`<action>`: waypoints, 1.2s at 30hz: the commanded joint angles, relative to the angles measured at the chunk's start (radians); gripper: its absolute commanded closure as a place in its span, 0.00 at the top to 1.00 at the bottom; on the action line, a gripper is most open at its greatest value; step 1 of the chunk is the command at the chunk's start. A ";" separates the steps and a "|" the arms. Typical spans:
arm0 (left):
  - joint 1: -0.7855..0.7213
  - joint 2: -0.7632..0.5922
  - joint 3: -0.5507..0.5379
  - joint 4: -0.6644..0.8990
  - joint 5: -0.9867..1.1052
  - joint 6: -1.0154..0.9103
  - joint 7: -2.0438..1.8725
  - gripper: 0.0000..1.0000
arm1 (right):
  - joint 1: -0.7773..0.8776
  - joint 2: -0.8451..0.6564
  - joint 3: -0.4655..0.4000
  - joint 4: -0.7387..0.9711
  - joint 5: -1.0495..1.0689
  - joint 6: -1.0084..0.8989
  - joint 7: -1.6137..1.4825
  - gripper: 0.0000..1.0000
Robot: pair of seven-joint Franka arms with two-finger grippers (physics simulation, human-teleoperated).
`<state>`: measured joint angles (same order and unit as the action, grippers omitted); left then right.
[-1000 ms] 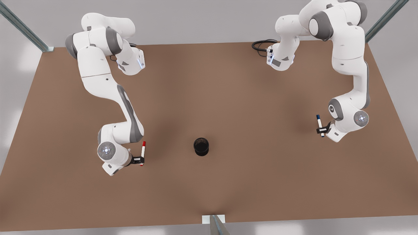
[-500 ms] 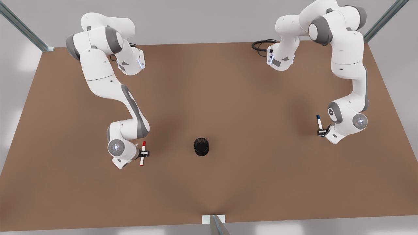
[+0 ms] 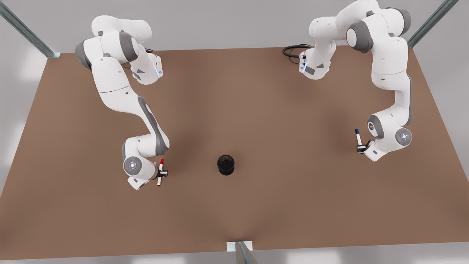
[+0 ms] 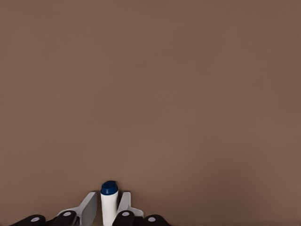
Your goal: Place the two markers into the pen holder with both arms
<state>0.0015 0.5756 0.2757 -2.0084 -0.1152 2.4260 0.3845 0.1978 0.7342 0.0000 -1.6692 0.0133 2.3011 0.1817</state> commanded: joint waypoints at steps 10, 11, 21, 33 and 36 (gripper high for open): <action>-0.001 0.000 0.000 0.000 -0.008 -0.001 0.031 0.32 | 0.002 -0.001 0.000 -0.018 0.001 0.017 0.004 0.40; -0.001 0.000 0.000 0.000 -0.009 -0.001 0.030 0.30 | 0.002 -0.001 0.000 -0.018 0.001 0.018 0.002 0.39; -0.009 -0.013 -0.004 0.046 -0.008 -0.010 0.024 0.27 | 0.000 -0.004 0.000 -0.012 -0.001 0.015 0.002 0.30; -0.025 -0.151 -0.138 0.149 -0.288 -0.185 0.269 0.25 | 0.003 -0.164 0.054 0.054 -0.001 0.004 -0.018 0.29; -0.026 -0.168 -0.197 0.166 -0.313 -0.219 0.367 0.25 | 0.002 -0.171 0.127 0.120 0.002 0.018 -0.001 0.29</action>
<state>-0.0236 0.4122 0.0899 -1.8420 -0.3743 2.2670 0.4770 0.1993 0.5685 0.1131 -1.5624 0.0189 2.3155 0.1619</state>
